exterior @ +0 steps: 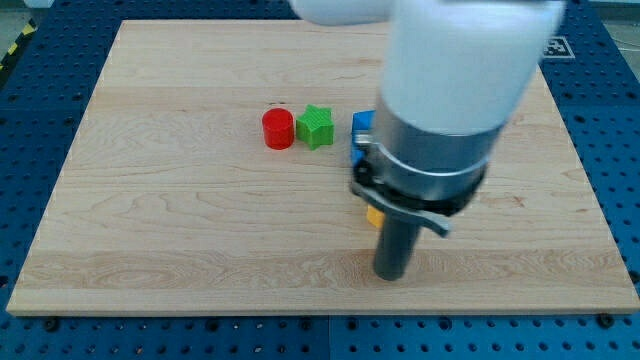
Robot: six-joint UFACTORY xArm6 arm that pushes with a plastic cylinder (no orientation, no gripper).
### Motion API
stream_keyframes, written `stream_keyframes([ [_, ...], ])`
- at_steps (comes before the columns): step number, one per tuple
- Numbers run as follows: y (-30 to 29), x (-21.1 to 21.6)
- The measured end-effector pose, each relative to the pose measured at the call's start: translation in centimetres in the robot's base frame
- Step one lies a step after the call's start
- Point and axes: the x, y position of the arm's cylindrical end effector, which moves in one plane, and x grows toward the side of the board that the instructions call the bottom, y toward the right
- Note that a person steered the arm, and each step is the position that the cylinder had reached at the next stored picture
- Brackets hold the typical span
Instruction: Push the yellow heart slightly upwards
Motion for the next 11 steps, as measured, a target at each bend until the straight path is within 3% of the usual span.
stream_keyframes([
  [3,0.2,-2.7],
  [6,2.3,-2.6],
  [9,0.3,-3.4],
  [11,3.7,-3.3],
])
